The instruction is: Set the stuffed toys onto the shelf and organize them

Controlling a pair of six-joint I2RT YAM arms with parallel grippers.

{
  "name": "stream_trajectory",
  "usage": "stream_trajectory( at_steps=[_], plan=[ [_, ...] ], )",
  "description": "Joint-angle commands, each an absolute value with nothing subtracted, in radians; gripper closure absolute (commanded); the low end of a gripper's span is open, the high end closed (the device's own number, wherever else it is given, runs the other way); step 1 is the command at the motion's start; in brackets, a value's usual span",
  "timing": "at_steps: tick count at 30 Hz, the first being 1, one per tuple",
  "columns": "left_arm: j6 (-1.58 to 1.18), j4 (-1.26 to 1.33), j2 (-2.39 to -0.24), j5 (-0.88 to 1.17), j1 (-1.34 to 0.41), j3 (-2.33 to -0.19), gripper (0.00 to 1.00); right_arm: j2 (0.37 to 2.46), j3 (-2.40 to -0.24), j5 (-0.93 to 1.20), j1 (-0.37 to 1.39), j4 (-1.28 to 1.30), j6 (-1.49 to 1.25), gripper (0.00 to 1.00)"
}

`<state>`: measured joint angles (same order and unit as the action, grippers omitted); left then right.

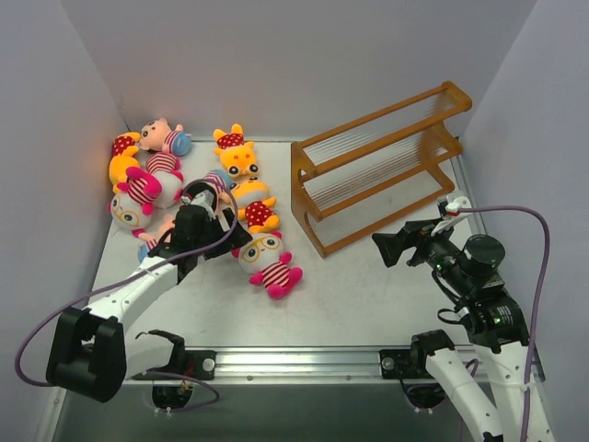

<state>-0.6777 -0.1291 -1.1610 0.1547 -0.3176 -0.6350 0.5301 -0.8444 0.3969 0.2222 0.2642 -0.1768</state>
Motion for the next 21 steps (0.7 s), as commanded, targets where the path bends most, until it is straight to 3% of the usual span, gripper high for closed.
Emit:
stream_trajectory(
  at_steps=[1, 15, 18, 19, 21],
  plan=[
    [-0.666, -0.014, -1.241, 0.132, -0.328, -0.684, 0.05, 0.543, -0.827, 0.457, 0.218, 0.210, -0.198, 0.01],
    [-0.710, 0.080, -1.437, 0.140, -0.426, -0.644, 0.04, 0.580, -0.787, 0.520, 0.219, 0.186, -0.224, 0.01],
    [-0.730, 0.101, -1.462, 0.143, -0.449, -0.629, 0.00, 0.584, -0.761, 0.529, 0.219, 0.169, -0.244, 0.01],
    [-0.736, 0.107, -1.466, 0.146, -0.451, -0.624, 0.01, 0.587, -0.756, 0.534, 0.218, 0.160, -0.259, 0.01],
    [-0.750, 0.121, -1.473, 0.159, -0.459, -0.617, 0.15, 0.592, -0.740, 0.548, 0.219, 0.150, -0.278, 0.02]
  ],
)
